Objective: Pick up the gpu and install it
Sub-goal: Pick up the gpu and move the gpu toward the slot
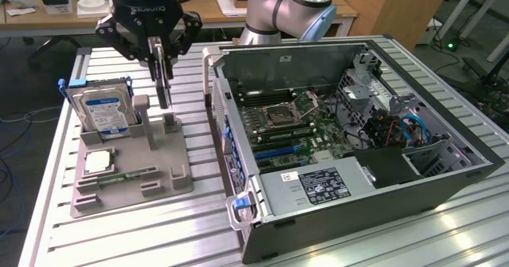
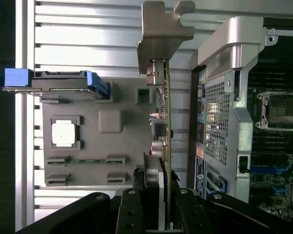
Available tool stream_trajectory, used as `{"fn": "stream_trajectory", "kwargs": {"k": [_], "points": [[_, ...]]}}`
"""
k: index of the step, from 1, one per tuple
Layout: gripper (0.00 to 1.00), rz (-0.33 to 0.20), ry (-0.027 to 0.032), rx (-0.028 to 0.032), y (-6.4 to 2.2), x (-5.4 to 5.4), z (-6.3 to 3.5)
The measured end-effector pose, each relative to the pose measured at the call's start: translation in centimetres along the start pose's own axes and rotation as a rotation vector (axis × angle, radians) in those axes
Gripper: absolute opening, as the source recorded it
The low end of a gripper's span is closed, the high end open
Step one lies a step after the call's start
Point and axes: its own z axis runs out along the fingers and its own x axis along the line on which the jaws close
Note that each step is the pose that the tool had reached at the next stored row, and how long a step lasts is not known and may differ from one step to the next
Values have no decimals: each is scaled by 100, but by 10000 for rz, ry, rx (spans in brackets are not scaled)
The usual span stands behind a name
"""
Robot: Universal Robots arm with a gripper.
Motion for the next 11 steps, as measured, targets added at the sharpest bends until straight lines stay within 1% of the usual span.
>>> {"fn": "stream_trajectory", "kwargs": {"k": [7,11], "points": [[28,0,0,0,4,-3,-111],[28,0,-2,-10,4,-4,-121]]}}
